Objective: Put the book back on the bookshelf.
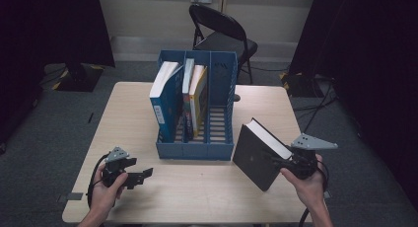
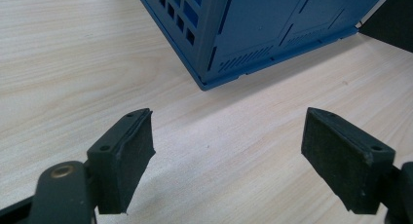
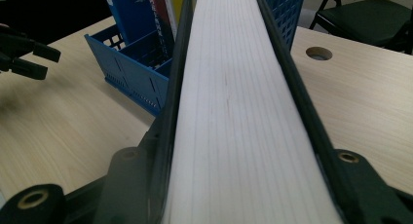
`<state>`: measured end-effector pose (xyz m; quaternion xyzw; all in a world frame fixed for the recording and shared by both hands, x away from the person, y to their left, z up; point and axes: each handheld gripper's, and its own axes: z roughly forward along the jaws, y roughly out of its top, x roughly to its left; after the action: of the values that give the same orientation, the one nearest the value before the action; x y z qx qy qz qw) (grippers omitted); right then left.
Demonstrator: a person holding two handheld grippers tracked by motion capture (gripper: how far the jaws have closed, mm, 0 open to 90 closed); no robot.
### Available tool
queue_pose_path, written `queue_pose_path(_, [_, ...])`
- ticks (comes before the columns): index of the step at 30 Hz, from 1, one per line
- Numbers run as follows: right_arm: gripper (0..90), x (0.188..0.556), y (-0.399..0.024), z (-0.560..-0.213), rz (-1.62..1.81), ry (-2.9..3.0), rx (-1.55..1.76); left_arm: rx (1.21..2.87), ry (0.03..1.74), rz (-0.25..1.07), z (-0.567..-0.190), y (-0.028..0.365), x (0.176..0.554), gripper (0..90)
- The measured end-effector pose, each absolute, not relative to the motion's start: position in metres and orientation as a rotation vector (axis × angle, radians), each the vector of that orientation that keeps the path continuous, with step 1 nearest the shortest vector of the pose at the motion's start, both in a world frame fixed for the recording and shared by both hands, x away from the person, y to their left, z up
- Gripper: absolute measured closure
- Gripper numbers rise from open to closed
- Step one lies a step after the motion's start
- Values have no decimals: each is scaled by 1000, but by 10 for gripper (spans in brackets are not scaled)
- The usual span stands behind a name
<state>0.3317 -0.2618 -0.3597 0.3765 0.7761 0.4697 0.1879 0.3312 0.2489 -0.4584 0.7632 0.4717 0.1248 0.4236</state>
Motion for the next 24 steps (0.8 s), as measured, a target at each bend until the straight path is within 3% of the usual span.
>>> queue_pose_path(24, [499, 350, -243, -322, 1071, 2359, 1075, 1932, 1180, 289, -461, 245, 333, 194])
